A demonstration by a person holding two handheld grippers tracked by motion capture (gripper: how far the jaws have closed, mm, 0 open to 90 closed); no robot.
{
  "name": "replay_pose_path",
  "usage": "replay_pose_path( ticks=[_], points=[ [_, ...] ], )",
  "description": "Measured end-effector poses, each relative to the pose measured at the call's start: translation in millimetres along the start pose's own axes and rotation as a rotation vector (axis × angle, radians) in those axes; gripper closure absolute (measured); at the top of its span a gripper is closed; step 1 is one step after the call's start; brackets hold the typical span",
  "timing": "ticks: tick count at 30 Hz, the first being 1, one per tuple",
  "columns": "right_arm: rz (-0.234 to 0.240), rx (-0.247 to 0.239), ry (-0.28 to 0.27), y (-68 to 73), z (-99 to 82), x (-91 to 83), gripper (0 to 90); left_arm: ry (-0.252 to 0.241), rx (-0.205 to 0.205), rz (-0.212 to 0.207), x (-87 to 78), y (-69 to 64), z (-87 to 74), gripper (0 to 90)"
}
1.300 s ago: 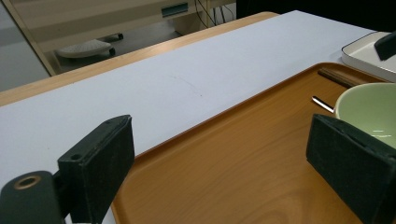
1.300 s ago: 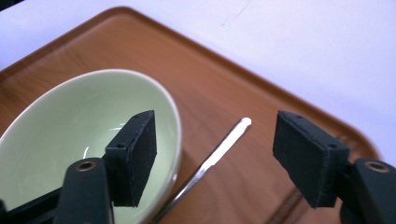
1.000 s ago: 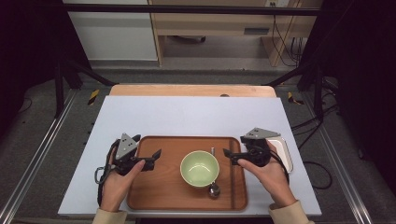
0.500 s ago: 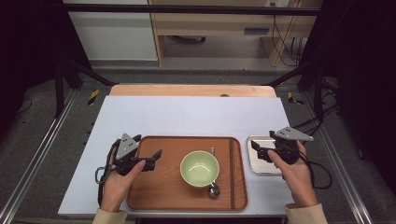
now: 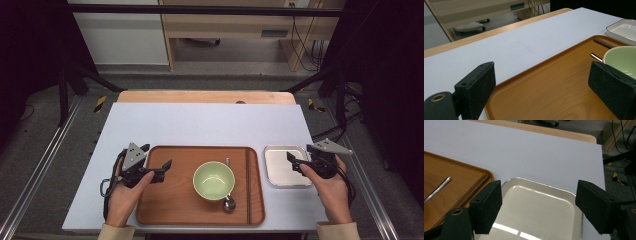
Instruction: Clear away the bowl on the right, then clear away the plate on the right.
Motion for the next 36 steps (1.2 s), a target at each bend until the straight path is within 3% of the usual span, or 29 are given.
replay_pose_path(
  ticks=[4,8,22,36],
  points=[
    [-0.047,0.028,0.001,-14.6,-9.7,-8.8,27.2,-0.002,-0.002,0.001,-0.5,0.4,0.7,7.2],
    [-0.062,0.080,0.004,-27.7,-21.8,-15.8,34.1,0.001,0.001,0.002,-0.1,-0.1,0.4,7.2],
    [-0.094,0.150,0.086,-48.1,-48.0,-17.8,51.5,0.003,0.004,0.001,1.3,-1.1,-0.1,7.2],
    [-0.044,0.279,0.171,-57.7,-68.1,2.9,64.0,0.014,0.011,-0.007,3.9,-5.3,-1.6,7.2]
  ],
)
Point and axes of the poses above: each handheld gripper's, and its own axes: x roughly forward along the jaws, z roughly out of its top, y roughly to its left, the point moved 6 cm from there along x, roughly forward along the jaws, and after that the axes turned 13 degrees about z, right-handed, at the moved point
